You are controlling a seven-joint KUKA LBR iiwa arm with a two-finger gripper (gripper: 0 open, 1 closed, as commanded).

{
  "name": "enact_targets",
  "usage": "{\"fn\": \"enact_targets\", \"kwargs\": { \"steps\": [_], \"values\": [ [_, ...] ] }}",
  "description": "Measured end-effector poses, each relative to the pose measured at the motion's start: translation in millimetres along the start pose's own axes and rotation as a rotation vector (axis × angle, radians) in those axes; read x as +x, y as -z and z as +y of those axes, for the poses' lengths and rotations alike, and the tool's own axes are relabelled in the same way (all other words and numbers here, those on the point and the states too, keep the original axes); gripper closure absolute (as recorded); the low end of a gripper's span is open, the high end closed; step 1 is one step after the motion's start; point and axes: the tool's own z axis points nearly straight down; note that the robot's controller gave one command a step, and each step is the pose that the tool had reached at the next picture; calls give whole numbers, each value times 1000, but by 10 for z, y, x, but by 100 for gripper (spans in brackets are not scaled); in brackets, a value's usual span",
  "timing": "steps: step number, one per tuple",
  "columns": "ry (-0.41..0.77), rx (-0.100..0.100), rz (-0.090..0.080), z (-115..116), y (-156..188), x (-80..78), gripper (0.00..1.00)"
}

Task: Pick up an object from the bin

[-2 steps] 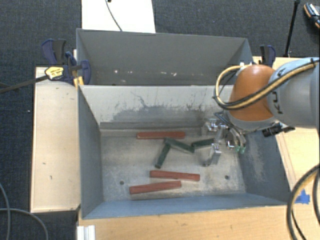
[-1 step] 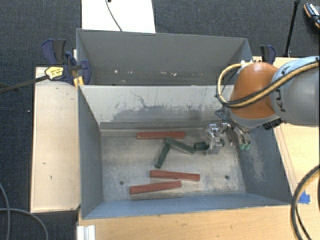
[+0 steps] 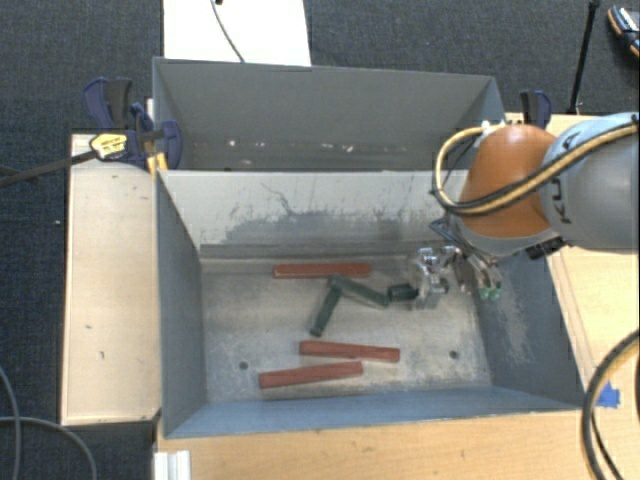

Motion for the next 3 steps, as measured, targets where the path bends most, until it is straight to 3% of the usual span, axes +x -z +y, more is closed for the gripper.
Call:
{"fn": "enact_targets", "kwargs": {
  "steps": [3],
  "values": [
    [1,0,0,2,105,-2,100]
  ]
}}
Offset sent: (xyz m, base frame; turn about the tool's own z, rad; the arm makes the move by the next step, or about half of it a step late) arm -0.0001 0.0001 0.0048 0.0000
